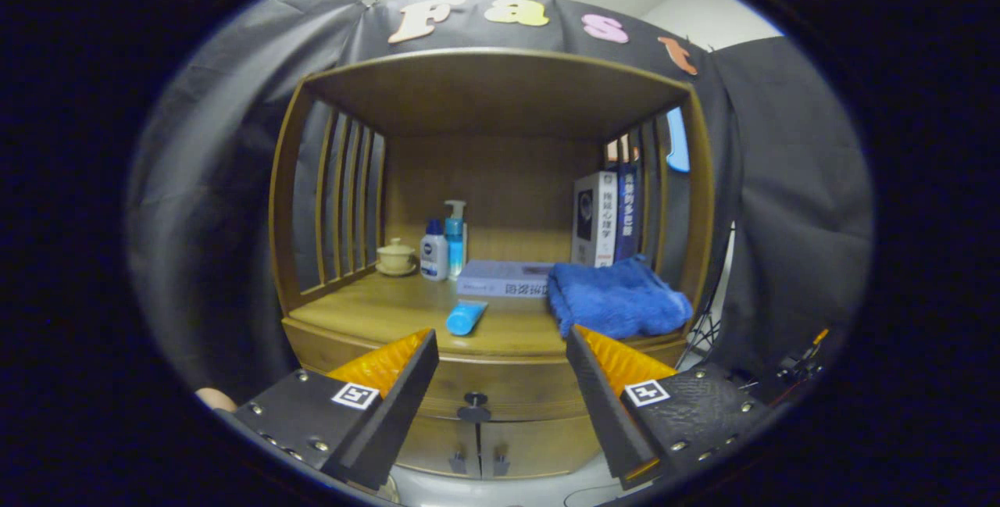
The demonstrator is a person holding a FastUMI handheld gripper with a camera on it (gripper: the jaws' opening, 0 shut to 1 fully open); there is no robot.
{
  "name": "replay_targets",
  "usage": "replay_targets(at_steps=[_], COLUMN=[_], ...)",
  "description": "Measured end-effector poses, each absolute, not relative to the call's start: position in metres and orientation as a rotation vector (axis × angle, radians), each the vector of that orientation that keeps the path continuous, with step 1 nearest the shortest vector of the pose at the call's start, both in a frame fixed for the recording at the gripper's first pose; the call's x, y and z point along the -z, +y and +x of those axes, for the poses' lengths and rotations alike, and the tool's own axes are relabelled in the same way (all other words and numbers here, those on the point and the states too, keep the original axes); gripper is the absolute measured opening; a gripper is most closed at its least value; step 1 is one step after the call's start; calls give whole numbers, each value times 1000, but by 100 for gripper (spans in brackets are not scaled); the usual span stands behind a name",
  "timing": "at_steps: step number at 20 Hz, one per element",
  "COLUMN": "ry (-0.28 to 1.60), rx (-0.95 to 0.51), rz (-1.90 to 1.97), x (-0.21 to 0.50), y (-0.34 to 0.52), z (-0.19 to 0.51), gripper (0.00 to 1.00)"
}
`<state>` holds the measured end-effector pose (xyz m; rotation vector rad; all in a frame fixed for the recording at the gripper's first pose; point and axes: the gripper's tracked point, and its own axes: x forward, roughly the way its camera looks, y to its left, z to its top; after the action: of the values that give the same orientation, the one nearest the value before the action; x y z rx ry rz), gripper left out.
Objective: Pull open the drawer, take out the items inside it, and place them on the countertop above the cabinet.
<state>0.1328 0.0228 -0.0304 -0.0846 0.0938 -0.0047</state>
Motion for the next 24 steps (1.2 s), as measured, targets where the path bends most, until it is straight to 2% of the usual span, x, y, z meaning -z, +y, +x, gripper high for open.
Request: replay_targets(at_steps=[8,24], ry=[-12,-32], rx=[38,71], rz=[-85,-75], x=[-35,-44], y=[-12,-35], z=[60,-3], gripper=[98,98])
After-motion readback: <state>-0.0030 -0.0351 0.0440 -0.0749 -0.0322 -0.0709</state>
